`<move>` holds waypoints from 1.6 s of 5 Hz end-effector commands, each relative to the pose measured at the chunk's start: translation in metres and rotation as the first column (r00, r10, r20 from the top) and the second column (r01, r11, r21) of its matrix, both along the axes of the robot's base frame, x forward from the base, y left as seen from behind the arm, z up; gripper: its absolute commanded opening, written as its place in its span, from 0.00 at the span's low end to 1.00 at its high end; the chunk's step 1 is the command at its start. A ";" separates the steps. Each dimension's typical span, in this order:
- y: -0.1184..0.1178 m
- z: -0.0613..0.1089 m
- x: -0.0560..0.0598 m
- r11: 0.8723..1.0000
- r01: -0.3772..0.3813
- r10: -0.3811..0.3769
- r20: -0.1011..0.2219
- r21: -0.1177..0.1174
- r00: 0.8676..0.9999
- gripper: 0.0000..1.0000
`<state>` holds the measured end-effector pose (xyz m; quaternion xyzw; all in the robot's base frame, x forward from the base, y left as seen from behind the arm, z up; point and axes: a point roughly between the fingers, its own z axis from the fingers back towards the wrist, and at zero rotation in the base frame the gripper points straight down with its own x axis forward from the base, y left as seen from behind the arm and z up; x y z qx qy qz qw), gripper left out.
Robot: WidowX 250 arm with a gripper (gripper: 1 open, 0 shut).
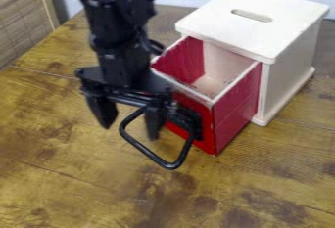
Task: Open the drawer
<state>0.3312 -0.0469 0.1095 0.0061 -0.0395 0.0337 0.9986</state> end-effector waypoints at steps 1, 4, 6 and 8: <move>0.023 0.040 0.008 1.000 0.011 -0.009 0.103 -0.019 0.995 1.00; -0.030 0.034 0.012 0.998 0.060 -0.059 0.085 -0.010 0.995 1.00; -0.031 0.042 0.020 0.999 0.051 -0.050 0.081 -0.013 0.995 1.00; 0.006 0.036 0.006 0.997 0.072 -0.070 0.100 -0.017 0.992 1.00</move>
